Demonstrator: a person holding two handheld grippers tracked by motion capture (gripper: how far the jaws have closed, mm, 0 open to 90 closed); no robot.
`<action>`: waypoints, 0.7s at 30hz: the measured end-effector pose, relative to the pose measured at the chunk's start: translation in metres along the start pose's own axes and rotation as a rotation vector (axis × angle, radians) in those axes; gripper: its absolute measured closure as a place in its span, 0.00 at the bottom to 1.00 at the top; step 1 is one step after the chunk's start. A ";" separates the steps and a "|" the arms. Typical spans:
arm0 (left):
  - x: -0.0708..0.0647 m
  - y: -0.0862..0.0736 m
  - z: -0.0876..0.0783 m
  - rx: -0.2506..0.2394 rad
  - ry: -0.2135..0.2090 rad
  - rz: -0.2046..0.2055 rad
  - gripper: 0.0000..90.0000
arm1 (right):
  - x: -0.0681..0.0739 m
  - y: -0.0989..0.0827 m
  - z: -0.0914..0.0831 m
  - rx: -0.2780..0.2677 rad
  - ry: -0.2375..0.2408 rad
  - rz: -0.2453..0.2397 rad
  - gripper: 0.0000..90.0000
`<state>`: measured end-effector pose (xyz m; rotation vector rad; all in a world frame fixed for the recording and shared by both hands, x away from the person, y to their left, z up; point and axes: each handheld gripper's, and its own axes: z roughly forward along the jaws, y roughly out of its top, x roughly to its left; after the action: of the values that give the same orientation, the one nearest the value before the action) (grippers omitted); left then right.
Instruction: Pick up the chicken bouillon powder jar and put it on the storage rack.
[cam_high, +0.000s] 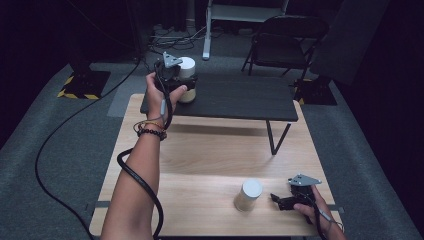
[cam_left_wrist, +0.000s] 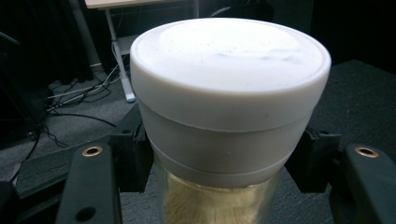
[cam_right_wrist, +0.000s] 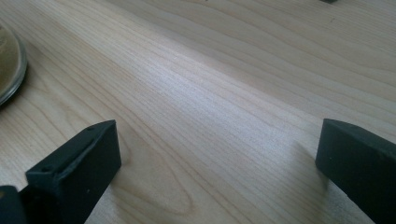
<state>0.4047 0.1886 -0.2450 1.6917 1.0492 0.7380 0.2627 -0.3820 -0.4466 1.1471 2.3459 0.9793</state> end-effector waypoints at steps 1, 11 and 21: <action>0.000 -0.002 0.000 -0.005 -0.001 -0.003 0.39 | 0.000 0.000 0.000 0.000 0.001 -0.001 0.00; 0.000 -0.015 0.001 -0.041 0.000 -0.011 0.39 | 0.000 0.000 0.000 0.000 0.003 -0.003 0.00; -0.010 -0.013 0.000 -0.053 0.053 -0.005 0.27 | 0.000 0.000 0.000 0.000 0.003 -0.003 0.00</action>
<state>0.3966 0.1814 -0.2576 1.6313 1.0609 0.8052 0.2629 -0.3822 -0.4466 1.1421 2.3494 0.9814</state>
